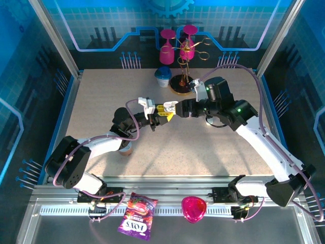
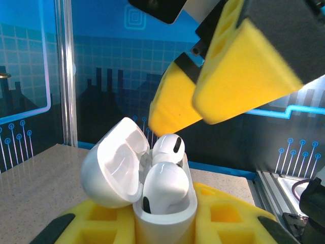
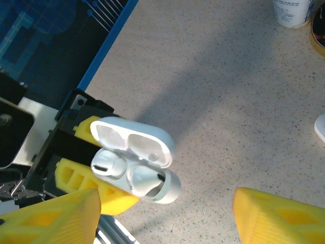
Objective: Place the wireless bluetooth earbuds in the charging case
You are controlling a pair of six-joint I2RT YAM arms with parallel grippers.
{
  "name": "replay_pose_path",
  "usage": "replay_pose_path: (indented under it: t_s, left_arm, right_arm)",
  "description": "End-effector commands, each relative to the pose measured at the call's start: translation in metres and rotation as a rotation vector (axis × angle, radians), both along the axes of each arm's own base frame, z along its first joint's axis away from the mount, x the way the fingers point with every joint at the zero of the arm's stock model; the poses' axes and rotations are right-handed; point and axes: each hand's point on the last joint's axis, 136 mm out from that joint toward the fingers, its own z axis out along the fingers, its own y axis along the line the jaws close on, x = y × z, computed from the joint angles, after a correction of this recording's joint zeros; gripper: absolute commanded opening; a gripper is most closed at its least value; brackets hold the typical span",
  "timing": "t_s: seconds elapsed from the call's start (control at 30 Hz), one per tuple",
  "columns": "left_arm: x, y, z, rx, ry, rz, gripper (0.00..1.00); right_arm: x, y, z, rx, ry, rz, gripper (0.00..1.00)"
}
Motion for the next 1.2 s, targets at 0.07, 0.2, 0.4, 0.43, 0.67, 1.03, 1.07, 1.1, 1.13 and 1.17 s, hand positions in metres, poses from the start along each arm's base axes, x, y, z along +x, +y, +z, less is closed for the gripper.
replay_pose_path:
  t_s: [0.07,0.2,0.4,0.43,0.67,1.03,1.07,1.1,1.13,1.17]
  left_arm:
    - [-0.009,0.004,0.021,-0.039,-0.061,-0.024,0.00]
    - [-0.010,0.005,0.022,-0.038,-0.065,-0.023,0.00]
    - [-0.012,0.003,0.013,-0.009,-0.118,-0.028,0.00]
    - [-0.013,0.003,0.011,-0.003,-0.134,-0.028,0.00]
    - [-0.016,0.005,-0.002,0.055,-0.264,0.013,0.00]
    - [-0.018,0.006,-0.002,0.070,-0.319,0.021,0.00]
    - [-0.017,0.006,-0.002,0.070,-0.314,0.026,0.00]
    - [-0.015,0.007,-0.002,0.069,-0.308,0.033,0.00]
    - [-0.013,0.007,-0.002,0.067,-0.297,0.041,0.00]
    - [-0.010,0.007,-0.002,0.066,-0.284,0.047,0.00]
  right_arm:
    - [0.013,-0.010,-0.016,-0.011,0.059,-0.062,0.68]
    - [0.004,-0.011,-0.014,-0.007,0.056,-0.037,0.67]
    - [-0.001,-0.006,0.016,0.109,-0.005,-0.002,0.70]
    - [0.001,-0.006,0.018,0.120,-0.005,-0.006,0.70]
    - [0.022,-0.004,0.009,0.071,0.064,-0.053,0.74]
    - [0.029,0.008,-0.019,-0.028,0.174,-0.033,0.77]
    - [0.027,0.007,-0.021,-0.039,0.177,-0.030,0.77]
    - [0.025,0.007,-0.022,-0.048,0.180,-0.026,0.77]
    - [0.023,0.006,-0.023,-0.056,0.182,-0.018,0.77]
    - [0.020,0.006,-0.025,-0.062,0.185,-0.012,0.77]
